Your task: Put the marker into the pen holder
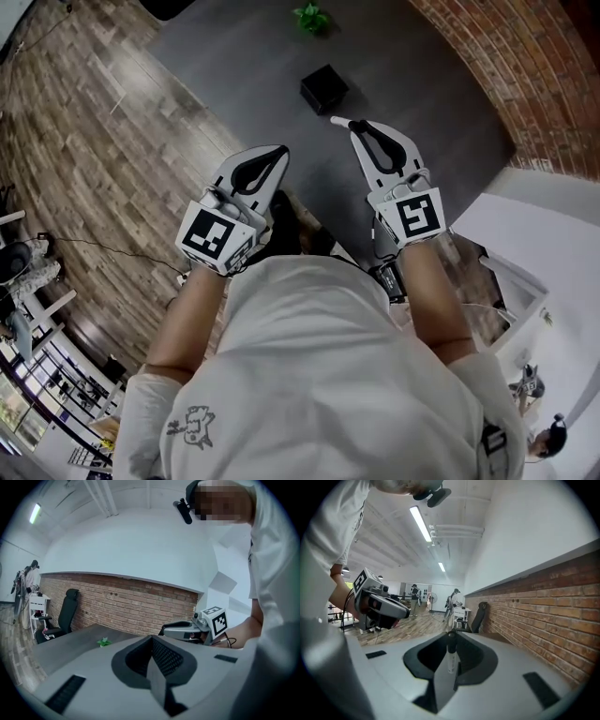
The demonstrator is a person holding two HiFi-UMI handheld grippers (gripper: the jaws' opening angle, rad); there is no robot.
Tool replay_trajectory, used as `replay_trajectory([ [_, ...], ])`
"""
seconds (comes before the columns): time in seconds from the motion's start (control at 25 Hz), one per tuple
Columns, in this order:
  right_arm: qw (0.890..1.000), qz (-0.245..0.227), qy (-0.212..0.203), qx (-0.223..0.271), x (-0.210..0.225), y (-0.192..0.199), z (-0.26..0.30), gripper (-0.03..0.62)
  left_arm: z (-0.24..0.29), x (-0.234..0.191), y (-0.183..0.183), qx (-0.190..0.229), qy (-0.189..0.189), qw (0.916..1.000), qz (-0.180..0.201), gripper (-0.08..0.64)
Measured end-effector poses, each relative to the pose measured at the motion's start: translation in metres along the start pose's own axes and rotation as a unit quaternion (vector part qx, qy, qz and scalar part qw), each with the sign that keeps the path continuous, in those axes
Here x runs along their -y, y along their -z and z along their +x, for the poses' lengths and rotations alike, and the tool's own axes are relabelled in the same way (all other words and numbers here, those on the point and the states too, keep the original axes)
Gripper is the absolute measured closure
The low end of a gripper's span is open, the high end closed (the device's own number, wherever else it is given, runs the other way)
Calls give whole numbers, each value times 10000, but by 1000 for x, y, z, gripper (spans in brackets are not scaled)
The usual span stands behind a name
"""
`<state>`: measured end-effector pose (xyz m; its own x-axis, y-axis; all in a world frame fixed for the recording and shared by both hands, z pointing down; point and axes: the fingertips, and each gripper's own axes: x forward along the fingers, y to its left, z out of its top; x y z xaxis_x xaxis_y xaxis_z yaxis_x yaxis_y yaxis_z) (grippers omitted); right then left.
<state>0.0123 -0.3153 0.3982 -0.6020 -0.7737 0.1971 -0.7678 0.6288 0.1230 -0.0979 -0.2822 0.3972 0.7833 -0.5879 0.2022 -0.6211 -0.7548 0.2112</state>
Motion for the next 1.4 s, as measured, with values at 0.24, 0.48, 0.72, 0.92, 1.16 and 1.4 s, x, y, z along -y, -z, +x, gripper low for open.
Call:
replay_trajectory([
  [0.24, 9992, 259, 110, -278, 17, 40, 36, 522, 20, -21, 3, -98, 106, 9999, -30, 549],
  [0.48, 9978, 301, 118, -572, 29, 76, 68, 522, 25, -40, 12, -239, 120, 9996, -108, 549],
  [0.72, 9967, 212, 145, -766, 33, 99, 87, 522, 25, -55, 21, -275, 84, 9993, -252, 549],
  [0.92, 9970, 242, 183, -707, 34, 103, 91, 520, 26, -60, 23, -300, 133, 9990, -299, 549],
  [1.16, 9975, 216, 223, -639, 37, 101, 93, 518, 31, -55, 27, -364, 210, 9986, -307, 549],
  [1.4, 9975, 131, 203, -669, 38, 102, 100, 520, 32, -53, 29, -388, 227, 9985, -318, 549],
])
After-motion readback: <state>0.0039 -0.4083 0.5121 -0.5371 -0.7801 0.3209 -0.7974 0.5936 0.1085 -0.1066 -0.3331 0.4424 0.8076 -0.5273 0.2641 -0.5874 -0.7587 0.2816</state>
